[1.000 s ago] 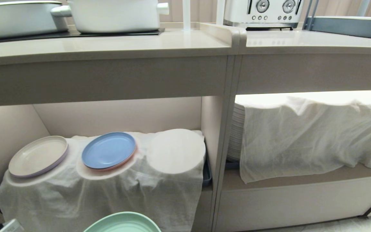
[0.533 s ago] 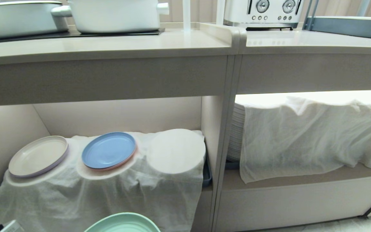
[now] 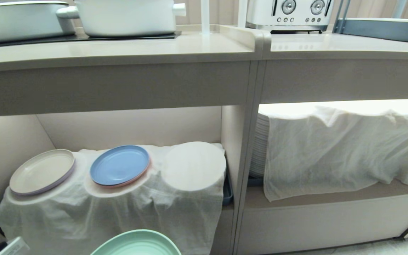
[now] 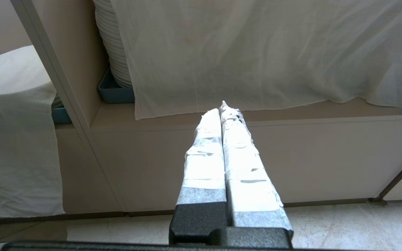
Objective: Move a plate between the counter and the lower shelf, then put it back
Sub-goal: Put the plate in the cupboard
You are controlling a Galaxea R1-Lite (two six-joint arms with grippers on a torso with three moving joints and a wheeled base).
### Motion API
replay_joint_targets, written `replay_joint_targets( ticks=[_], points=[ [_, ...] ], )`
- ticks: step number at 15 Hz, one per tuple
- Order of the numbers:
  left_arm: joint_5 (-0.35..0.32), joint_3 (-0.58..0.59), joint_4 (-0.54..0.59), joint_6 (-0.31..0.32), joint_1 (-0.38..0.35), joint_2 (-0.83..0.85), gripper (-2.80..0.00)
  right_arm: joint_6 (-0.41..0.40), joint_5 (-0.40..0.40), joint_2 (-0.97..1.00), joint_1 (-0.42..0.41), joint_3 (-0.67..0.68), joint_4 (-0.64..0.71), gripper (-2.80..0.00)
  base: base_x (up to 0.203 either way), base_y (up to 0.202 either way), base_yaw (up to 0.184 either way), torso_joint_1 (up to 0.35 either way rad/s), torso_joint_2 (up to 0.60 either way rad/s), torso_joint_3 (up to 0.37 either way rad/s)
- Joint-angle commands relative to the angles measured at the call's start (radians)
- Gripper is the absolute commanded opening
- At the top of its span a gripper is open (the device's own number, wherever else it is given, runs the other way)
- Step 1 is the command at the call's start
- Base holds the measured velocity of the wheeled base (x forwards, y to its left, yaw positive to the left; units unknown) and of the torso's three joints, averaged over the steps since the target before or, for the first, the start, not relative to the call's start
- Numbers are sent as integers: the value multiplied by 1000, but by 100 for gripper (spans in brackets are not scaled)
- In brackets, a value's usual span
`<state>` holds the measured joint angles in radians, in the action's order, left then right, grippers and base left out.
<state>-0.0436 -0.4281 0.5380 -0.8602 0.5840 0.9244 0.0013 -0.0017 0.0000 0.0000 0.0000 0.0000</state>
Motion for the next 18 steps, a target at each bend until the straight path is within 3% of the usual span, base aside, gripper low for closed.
replay_joint_targets(
  ticks=[1,10,16,18],
  points=[
    [3,-1,-33,-5,-1,44,-280,0,0,0,0,0,0,-280,0,0,0,0,0,0],
    [-1,-9,-266,-5,-41,291,-280,0,0,0,0,0,0,-280,0,0,0,0,0,0],
    [-30,-120,-425,-8,-156,533,-280,0,0,0,0,0,0,-280,0,0,0,0,0,0],
    [-38,-161,-460,-41,-188,601,-280,0,0,0,0,0,0,-280,0,0,0,0,0,0]
  ],
)
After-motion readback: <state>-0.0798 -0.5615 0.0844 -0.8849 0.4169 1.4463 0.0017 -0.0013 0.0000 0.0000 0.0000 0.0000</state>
